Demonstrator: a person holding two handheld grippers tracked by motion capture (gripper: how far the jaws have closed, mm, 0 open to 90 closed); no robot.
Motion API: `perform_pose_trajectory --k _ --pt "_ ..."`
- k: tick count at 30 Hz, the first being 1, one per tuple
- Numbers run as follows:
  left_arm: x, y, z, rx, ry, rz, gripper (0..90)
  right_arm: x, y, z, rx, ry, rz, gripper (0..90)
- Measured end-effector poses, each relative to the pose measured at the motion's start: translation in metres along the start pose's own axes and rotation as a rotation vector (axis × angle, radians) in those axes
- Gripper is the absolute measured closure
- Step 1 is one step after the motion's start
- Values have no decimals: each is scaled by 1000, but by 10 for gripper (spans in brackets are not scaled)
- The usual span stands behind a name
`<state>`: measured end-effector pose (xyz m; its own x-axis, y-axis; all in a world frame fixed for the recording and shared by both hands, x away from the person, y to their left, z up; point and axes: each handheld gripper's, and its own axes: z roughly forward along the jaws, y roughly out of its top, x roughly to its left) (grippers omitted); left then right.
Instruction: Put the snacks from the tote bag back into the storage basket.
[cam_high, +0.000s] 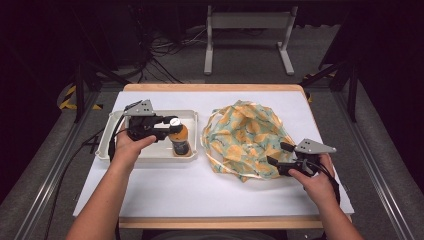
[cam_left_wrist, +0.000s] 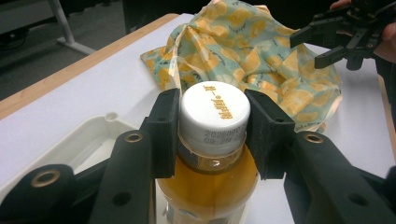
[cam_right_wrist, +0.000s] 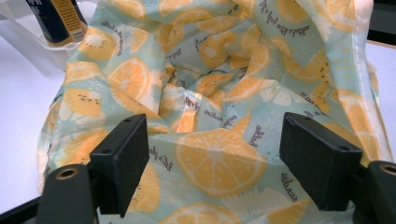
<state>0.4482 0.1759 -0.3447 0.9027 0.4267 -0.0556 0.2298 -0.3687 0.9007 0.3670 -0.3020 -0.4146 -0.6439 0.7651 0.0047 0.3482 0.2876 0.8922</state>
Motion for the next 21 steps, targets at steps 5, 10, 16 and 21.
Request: perform_pose_trajectory --k 5,10,16,21 --pt "-3 1 2 8 1 22 580 0 0 0 -2 -1 0 247" --pt "-5 2 2 15 1 30 578 0 0 0 -3 -2 2 247" --pt "-6 2 0 -5 -5 6 468 0 0 0 -1 -2 1 247" --pt "-9 5 -4 -14 18 1 356 0 0 0 -2 -3 2 246"
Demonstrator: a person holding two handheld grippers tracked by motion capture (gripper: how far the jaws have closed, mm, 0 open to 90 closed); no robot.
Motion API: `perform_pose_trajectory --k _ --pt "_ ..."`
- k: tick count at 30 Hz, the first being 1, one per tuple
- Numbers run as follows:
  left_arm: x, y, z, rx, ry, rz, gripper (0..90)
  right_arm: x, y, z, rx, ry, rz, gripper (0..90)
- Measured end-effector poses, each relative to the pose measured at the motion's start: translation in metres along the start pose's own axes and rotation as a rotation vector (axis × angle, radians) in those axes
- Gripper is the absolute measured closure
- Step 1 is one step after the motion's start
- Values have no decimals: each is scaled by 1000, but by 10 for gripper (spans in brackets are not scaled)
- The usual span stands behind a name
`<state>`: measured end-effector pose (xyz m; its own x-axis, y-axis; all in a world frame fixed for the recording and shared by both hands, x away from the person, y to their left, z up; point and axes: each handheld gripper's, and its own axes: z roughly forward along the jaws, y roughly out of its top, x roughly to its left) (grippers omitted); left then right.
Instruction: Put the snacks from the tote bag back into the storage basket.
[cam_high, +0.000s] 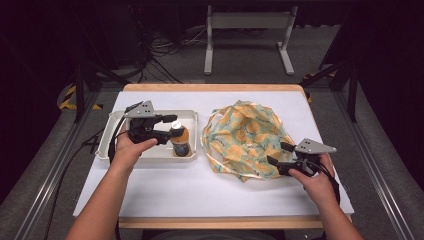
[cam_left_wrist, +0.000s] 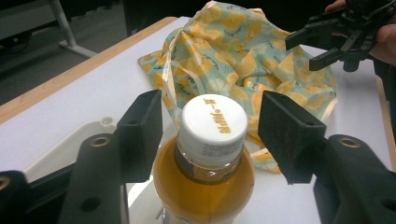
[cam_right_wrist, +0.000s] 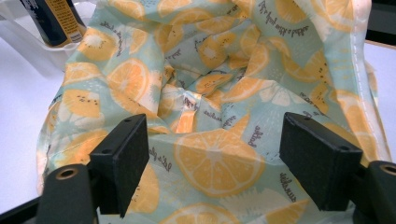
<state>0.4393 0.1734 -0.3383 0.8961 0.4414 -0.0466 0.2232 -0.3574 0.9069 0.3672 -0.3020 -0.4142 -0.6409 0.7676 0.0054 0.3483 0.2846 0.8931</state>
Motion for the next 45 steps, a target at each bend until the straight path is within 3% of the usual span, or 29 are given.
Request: perform_pose_trajectory --k 6,12,17,23,27,30,32,40,45 --pt "-8 3 -17 -24 24 -11 329 0 1 0 -3 1 -1 246" --pt "-20 -2 -42 -15 116 -30 284 0 2 0 -4 0 0 245" --pt "-27 -12 -57 -13 146 -42 275 1 2 -1 -6 -2 -4 244" --pt "-31 -31 -73 -6 159 -73 263 3 5 -2 -14 1 -9 243" --pt "-31 -50 -86 -9 194 -103 255 5 7 -3 -19 5 -17 243" --pt "-33 -57 -88 -2 209 -107 250 4 7 -3 -20 4 -18 244" --pt "-35 -71 -93 -3 232 -117 250 4 6 -3 -23 9 -13 244" --pt "-34 -102 -100 -40 239 -179 251 6 6 -1 -16 12 -18 243" --pt "-34 -113 -102 -37 243 -165 249 5 5 -1 -17 17 -13 243"
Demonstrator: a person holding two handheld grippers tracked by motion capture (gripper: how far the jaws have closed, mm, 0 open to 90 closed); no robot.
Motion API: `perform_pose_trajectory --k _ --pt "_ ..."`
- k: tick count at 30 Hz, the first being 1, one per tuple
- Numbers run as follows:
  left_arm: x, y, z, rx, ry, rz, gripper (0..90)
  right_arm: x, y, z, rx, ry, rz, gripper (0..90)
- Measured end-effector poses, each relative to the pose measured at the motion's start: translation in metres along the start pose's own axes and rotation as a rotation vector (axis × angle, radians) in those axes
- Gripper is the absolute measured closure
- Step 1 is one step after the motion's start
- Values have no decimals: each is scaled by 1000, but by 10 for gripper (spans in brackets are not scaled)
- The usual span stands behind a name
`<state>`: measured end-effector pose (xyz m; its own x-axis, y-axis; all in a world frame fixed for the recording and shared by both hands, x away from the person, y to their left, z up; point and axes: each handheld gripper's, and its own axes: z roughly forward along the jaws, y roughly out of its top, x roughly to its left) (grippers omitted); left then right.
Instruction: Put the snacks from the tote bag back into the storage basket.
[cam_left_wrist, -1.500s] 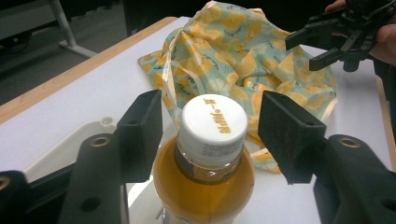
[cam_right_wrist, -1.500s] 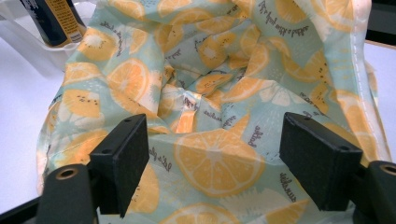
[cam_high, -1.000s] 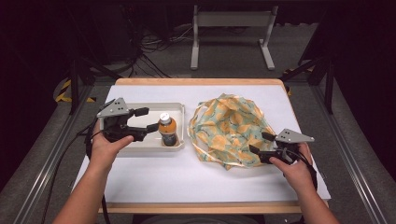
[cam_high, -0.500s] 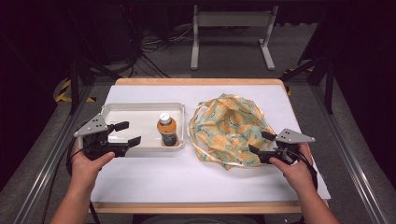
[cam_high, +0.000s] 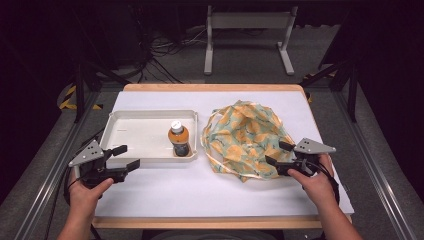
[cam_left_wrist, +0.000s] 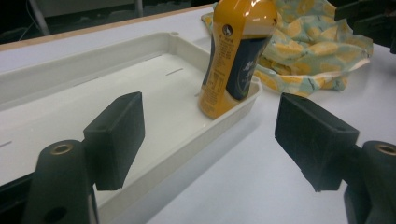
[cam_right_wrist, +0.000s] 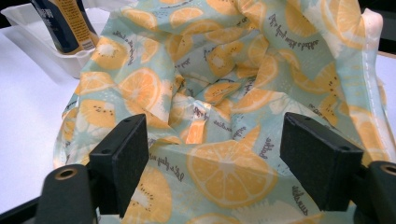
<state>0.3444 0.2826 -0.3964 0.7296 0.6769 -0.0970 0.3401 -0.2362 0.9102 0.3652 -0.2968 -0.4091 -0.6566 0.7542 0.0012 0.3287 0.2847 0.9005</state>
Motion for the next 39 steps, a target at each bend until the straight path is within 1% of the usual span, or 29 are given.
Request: perform_pose_trajectory --k 3,4,6,8,11,13,16,17,18,20,22,26,27,28,30,31,35,39 --pt "1 -7 -3 1 5 4 246 0 -1 1 3 -2 0 244" --pt "1 -7 -3 1 5 4 245 0 -1 1 3 -2 0 244" --pt "3 -14 -3 -5 12 -4 242 0 -2 1 3 -1 0 243" --pt "5 -21 -3 -4 21 -27 241 0 -2 1 1 -2 -2 244" --pt "9 -28 0 13 38 -29 242 -1 -3 2 -4 -1 -3 244" --pt "9 -31 2 30 48 -23 242 -2 -4 2 -4 -4 -4 244" --pt "11 -34 7 64 61 1 240 -3 -6 3 -2 -1 3 244" --pt "11 -34 7 64 61 1 237 -3 -6 3 -2 -1 3 244" --pt "13 -35 8 77 66 10 237 -3 -6 3 -1 1 2 244" --pt "13 -36 10 76 65 3 234 -3 -7 4 -1 2 -2 244" --pt "14 -39 11 72 49 -11 235 -2 -7 4 -4 4 -1 244" --pt "15 -42 14 75 40 -24 235 -2 -7 4 -6 3 -2 244" --pt "15 -42 15 74 38 -22 235 -2 -7 4 -7 2 -3 244" --pt "15 -42 16 58 29 -25 236 -2 -7 4 -6 2 -1 244" --pt "15 -41 17 52 20 -24 235 -2 -7 4 -10 3 -1 244" --pt "14 -40 17 50 21 -19 236 -2 -6 4 -11 3 -2 244" --pt "13 -39 17 49 17 -22 236 -2 -7 4 -11 1 1 244" --pt "13 -40 16 47 23 -18 235 -3 -6 3 -14 0 2 244"
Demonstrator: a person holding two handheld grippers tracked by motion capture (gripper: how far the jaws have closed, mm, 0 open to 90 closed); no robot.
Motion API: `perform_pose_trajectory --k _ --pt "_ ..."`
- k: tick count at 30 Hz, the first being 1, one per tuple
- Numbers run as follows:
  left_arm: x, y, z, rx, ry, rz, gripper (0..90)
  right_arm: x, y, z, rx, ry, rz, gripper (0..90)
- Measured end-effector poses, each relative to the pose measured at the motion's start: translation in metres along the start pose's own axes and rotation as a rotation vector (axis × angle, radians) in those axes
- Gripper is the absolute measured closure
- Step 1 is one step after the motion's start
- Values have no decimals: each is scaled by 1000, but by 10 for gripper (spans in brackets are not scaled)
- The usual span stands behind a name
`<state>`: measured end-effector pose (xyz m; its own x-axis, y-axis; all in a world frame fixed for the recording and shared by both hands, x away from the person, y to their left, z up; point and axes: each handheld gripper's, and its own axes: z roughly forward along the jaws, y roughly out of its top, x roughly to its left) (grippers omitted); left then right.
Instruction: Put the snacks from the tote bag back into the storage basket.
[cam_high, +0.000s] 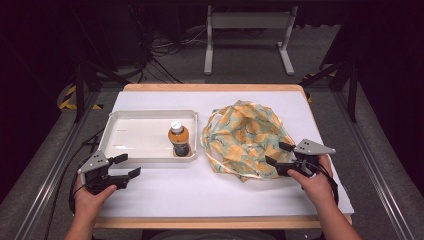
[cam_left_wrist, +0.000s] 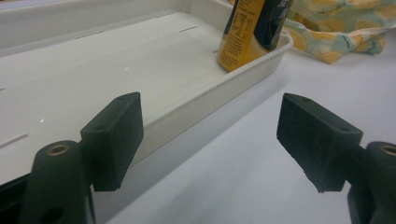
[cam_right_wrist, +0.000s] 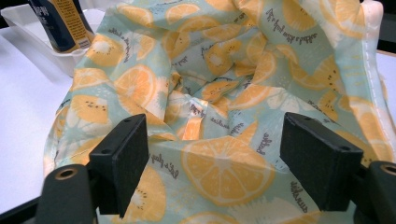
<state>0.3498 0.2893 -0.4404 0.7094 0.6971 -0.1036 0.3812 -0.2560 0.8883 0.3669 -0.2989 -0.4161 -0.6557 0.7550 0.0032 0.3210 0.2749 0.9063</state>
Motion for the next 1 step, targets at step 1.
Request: perform_pose_trajectory --k 1 --pt "0 0 0 0 0 0 235 0 0 0 0 0 0 244"
